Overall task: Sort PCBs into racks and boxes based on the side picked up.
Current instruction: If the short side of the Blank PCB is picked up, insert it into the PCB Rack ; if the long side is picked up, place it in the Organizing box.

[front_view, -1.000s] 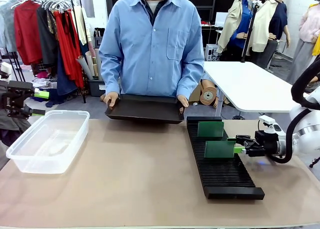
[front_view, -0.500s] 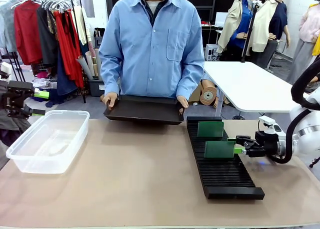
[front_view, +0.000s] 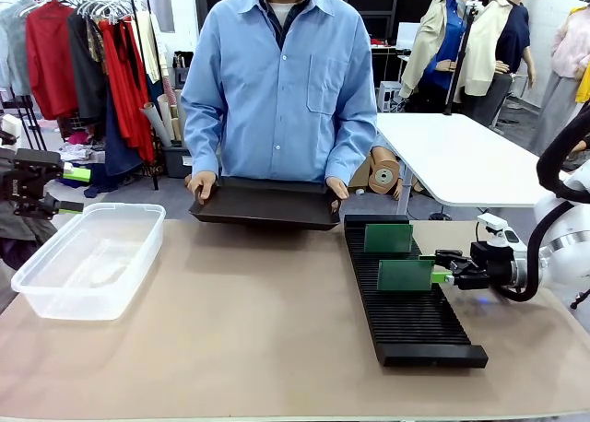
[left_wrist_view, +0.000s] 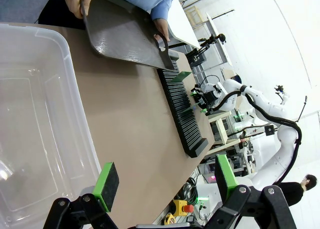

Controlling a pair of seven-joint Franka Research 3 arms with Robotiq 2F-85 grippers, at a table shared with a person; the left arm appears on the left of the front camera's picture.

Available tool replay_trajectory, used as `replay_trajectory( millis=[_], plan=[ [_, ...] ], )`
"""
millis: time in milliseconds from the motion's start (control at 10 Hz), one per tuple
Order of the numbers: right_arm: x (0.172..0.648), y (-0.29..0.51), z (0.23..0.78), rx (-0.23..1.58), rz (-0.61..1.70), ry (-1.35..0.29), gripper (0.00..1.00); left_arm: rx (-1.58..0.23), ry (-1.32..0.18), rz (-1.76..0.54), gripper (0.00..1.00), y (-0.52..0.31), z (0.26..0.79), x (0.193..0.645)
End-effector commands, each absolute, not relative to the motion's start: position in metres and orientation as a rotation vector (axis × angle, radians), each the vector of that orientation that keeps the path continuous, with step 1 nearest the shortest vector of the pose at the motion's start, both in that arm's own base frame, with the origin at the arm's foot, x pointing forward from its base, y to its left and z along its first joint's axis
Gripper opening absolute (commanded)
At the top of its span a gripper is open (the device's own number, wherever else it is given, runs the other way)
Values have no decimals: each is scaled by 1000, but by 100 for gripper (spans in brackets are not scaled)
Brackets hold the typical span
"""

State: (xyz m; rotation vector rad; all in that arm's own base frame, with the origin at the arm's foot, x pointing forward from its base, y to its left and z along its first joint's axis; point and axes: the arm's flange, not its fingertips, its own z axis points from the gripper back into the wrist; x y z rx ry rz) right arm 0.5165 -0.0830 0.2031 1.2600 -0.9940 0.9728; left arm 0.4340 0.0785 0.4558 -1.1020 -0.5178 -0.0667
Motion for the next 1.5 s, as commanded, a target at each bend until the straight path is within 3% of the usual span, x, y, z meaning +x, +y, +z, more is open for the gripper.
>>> replay_trajectory(
  millis=[0, 300, 800, 1000, 1400],
  plan=[
    [518, -83, 205, 1248, 980, -997, 100, -1106, -519, -72, 100, 78, 458, 433],
    [517, -83, 203, 1260, 973, -994, 100, -1106, -519, -72, 100, 78, 458, 433],
    [516, -62, 298, 1252, 972, -1018, 100, -1106, -519, -72, 100, 78, 458, 433],
    [501, -49, 333, 1413, 777, -890, 100, -1106, -519, -72, 100, 78, 458, 433],
    [460, -42, 370, 1542, 381, -603, 100, -1106, -519, -72, 100, 78, 458, 433]
  ],
)
